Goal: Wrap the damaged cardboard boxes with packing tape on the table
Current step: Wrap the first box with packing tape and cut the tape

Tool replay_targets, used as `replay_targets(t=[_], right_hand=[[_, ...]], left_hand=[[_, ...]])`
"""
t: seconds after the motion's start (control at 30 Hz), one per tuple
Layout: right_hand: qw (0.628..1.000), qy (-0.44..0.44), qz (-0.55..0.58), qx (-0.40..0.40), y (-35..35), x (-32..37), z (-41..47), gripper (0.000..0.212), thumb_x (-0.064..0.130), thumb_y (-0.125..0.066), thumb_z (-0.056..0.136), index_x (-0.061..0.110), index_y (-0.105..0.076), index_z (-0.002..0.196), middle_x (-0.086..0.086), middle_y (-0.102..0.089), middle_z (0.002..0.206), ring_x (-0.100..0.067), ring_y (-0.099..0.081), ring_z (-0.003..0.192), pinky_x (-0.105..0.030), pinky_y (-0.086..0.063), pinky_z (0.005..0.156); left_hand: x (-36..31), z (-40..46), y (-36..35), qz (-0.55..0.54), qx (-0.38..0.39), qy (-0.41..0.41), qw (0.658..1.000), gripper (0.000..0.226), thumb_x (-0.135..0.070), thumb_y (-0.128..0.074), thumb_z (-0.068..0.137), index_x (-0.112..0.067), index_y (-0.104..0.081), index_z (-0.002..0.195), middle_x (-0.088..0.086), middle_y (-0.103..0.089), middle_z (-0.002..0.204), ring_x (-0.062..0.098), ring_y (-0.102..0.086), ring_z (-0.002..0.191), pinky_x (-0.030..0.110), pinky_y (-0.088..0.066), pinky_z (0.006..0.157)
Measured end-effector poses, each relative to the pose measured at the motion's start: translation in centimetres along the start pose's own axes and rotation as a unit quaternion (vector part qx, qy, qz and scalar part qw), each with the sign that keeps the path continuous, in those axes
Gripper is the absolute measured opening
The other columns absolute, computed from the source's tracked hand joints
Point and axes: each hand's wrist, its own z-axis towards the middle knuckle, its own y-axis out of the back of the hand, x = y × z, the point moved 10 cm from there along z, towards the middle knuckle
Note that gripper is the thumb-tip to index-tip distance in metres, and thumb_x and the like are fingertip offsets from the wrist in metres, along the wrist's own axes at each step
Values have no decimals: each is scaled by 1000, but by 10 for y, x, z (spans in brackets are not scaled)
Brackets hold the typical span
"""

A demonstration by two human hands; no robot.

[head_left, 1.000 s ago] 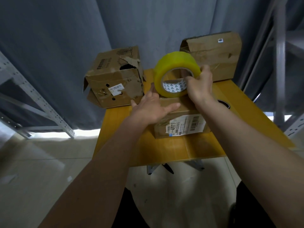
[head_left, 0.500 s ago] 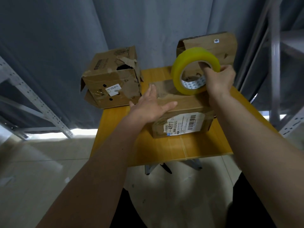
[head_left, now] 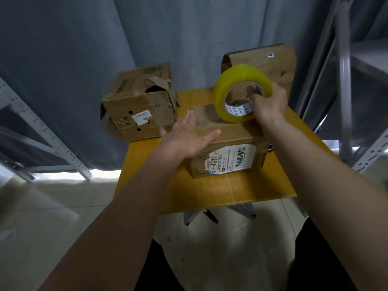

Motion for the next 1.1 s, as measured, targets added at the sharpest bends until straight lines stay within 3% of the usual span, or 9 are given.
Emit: replay_targets(t=[0.1, 0.23, 0.4, 0.63, 0.77, 0.87, 0.93, 1.03, 1.1], right_hand=[[1000, -15, -12, -14, 2, -3, -2, 11, 37, -69, 85, 30, -60, 84, 11, -62, 79, -17, -64, 87, -34, -51, 80], [999, -40, -32, -14, -1, -9, -3, 19, 32, -74, 78, 26, -58, 70, 2, -64, 80, -22, -66, 85, -36, -54, 78], [998, -23, -55, -13, -4, -7, -3, 11, 30, -69, 82, 20, -66, 85, 2, -64, 84, -24, -66, 92, -31, -49, 77], [991, 19, -117, 66, -18, -5, -2, 40, 39, -74, 76, 9, -70, 101, -12, -68, 107, -27, -60, 107, -42, -49, 92], [991, 44, -112, 57, -17, 0, -2, 31, 34, -65, 86, 10, -68, 105, -14, -62, 116, -32, -49, 120, -45, -41, 103], [993, 59, -93, 51, -15, 6, -3, 26, 33, -60, 90, 12, -68, 104, -12, -65, 111, -31, -54, 113, -39, -43, 97], [994, 60, -77, 53, -12, 7, -2, 26, 33, -59, 91, 12, -68, 104, -9, -69, 104, -27, -61, 102, -35, -48, 87], [997, 42, -54, 25, 5, 1, 6, 26, 31, -57, 93, 11, -67, 108, -6, -68, 103, -25, -63, 101, -36, -49, 89], [999, 36, -32, 9, 15, -1, 12, 26, 29, -57, 94, 10, -65, 110, -3, -66, 101, -21, -62, 98, -31, -47, 84]], left_hand=[[-1, 1, 2, 29, 1, 15, 999, 98, -84, -20, 83, -23, 7, 155, -9, 12, 162, 18, 3, 150, 62, 3, 114], [-20, 2, 4, 123, -26, 28, 992, 86, -68, -8, 94, -8, 5, 154, 8, 10, 163, 25, 11, 150, 53, 8, 119], [-58, 0, -4, 119, -62, -40, 990, 86, -66, -5, 95, -3, -10, 154, 16, 3, 163, 28, 9, 150, 42, 7, 121], [-58, 8, -3, 134, -29, -11, 991, 101, -79, -5, 86, -6, -31, 150, 15, -15, 162, 29, 3, 150, 44, 1, 122], [-59, 7, -3, 145, -34, -17, 989, 99, -79, -5, 86, -9, -35, 150, 12, -16, 162, 27, 5, 150, 45, 3, 121], [-59, 4, -1, 138, -41, -21, 989, 97, -78, -6, 87, -10, -38, 148, 12, -20, 161, 27, 2, 150, 44, 1, 121], [-59, 4, -1, 134, -40, -18, 990, 98, -78, -7, 87, -8, -33, 150, 13, -17, 161, 27, 1, 150, 44, 1, 121], [-57, 6, -5, 118, -27, -10, 993, 100, -79, -7, 87, -6, -6, 155, 12, 3, 163, 25, 8, 150, 41, 4, 122], [-56, 7, -5, 117, -23, -8, 993, 100, -79, -7, 87, -6, 1, 155, 12, 6, 163, 24, 9, 150, 39, 5, 122]])
